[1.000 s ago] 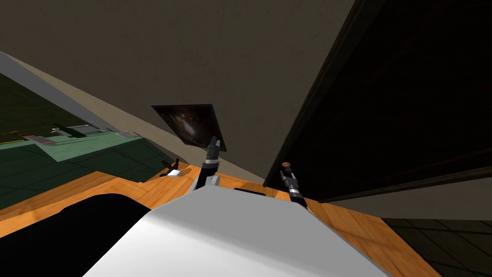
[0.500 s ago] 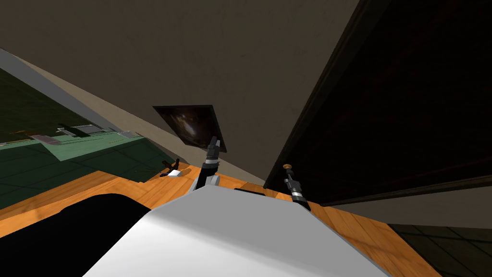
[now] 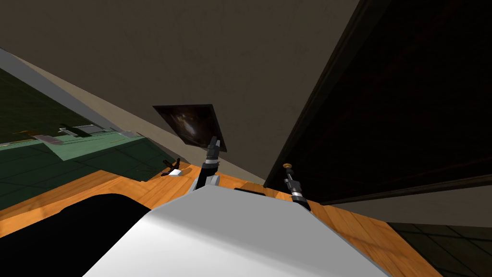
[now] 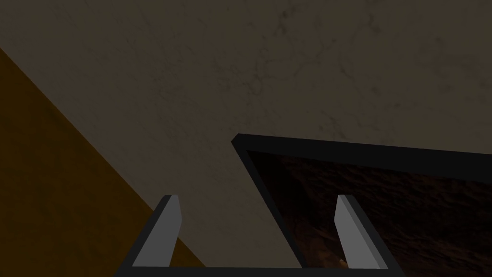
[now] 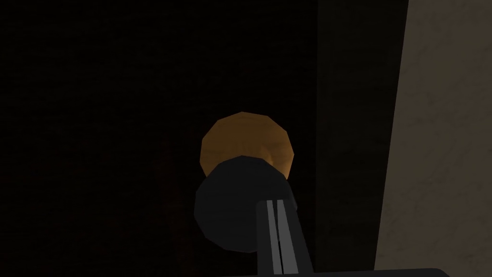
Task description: Pull the door open
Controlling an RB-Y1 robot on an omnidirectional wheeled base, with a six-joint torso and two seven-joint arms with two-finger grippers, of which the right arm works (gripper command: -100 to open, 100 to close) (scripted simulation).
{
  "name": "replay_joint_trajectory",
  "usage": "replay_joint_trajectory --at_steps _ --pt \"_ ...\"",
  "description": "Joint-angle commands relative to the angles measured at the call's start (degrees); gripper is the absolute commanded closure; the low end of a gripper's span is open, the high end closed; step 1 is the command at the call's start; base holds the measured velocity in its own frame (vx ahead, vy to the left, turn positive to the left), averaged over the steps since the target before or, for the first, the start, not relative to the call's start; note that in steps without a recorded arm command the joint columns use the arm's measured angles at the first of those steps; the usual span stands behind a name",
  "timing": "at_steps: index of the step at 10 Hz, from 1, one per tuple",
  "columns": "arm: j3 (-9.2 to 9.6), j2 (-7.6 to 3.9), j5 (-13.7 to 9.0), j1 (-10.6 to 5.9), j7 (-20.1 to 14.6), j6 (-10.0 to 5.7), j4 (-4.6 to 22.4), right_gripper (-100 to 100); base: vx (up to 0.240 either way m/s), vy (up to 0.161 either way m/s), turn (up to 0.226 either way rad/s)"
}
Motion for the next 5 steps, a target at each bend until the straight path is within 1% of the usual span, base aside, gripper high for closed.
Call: replay_joint_trajectory --at_steps 1,5 --pt "0.06 -0.44 -0.03 0.39 -0.17 0.03 -0.7 -100 -0.15 0.022 -0.035" --pt "0.31 -1.85 -0.11 1.09 -0.71 -0.39 -1.94 -100 -0.202 0.018 -0.037"
